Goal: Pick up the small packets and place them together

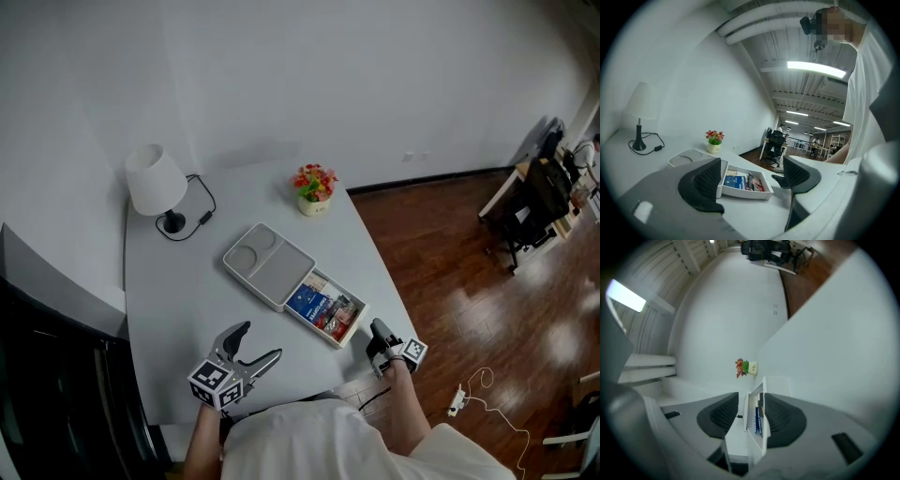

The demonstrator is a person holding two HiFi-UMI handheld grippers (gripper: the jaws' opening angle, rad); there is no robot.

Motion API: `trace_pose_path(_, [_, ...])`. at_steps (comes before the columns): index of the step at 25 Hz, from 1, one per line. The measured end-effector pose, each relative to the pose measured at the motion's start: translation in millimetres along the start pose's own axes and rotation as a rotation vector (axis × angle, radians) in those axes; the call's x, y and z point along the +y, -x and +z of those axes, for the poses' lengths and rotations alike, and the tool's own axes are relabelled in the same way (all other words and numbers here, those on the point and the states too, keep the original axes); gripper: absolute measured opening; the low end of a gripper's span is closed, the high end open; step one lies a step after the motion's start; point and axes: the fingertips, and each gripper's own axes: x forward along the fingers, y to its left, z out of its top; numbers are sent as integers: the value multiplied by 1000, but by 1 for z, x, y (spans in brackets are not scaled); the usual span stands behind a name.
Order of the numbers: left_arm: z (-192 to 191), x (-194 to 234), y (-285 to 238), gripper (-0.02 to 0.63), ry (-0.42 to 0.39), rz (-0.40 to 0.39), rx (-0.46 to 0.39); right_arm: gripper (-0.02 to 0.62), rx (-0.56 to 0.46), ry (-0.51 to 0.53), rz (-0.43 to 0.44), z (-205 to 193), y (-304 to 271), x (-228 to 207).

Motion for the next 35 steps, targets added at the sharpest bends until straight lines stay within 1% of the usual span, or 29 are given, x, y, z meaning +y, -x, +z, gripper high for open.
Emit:
trace_pose_path(1, [1, 2, 0, 399, -2, -2, -1, 180, -13, 56, 8, 7, 3, 12])
trace_pose_path(2, [1, 3, 0, 399, -4, -4, -3, 198, -21, 118, 13, 13, 4, 23])
trace_pose_path(4, [4, 6, -2, 399, -12, -11, -6, 198, -27, 255, 14, 23, 4, 47])
trace_pose_path(6, [7, 8, -2, 399, -18, -15, -9, 199, -18, 401, 23, 21, -2, 76])
trace_pose_path(9, [11, 11, -2, 399, -20, -20, -20, 201, 30, 620, 65, 2, -16, 125])
trace_pose_path(13, [16, 15, -1, 399, -18, -25, -40, 209, 98, 1043, 73, -32, -40, 178])
trace_pose_path(14, [18, 16, 0, 399, -20, -23, -46, 209, 104, 1126, 85, -42, -45, 191])
trace_pose_path(16, [21, 20, 3, 399, -27, -13, -58, 210, 104, 1233, 127, -61, -53, 215])
trace_pose_path(17, [23, 21, 5, 399, -32, -5, -64, 236, 107, 1278, 145, -71, -56, 225])
trace_pose_path(18, [25, 23, 7, 399, -39, 7, -72, 310, 116, 1337, 154, -81, -59, 233])
trace_pose_path(20, [31, 29, 12, 399, -69, 46, -92, 319, 132, 1484, 149, -104, -64, 245])
trace_pose_path(21, [35, 32, 15, 399, -90, 76, -106, 338, 128, 1536, 150, -114, -66, 251])
trace_pose_path(22, [40, 36, 19, 399, -112, 111, -122, 422, 113, 1562, 159, -123, -67, 258])
trace_pose_path(23, [43, 40, 23, 399, -132, 148, -138, 440, 90, 1568, 174, -131, -68, 265])
trace_pose_path(26, [54, 48, 34, 399, -191, 250, -193, 440, 33, 1562, 210, -151, -71, 278])
trace_pose_path(27, [58, 49, 37, 400, -214, 276, -214, 440, 33, 1564, 215, -157, -71, 278])
trace_pose_path(29, [66, 50, 41, 428, -250, 321, -249, 440, 50, 1571, 224, -167, -72, 277])
trace_pose_path(30, [69, 51, 43, 428, -260, 343, -263, 440, 56, 1574, 229, -171, -72, 278])
trace_pose_path(33, [72, 59, 51, 439, -248, 420, -288, 440, 53, 1572, 234, -176, -71, 278])
trace_pose_path(35, [73, 63, 54, 430, -228, 455, -294, 439, 40, 1562, 221, -172, -68, 277])
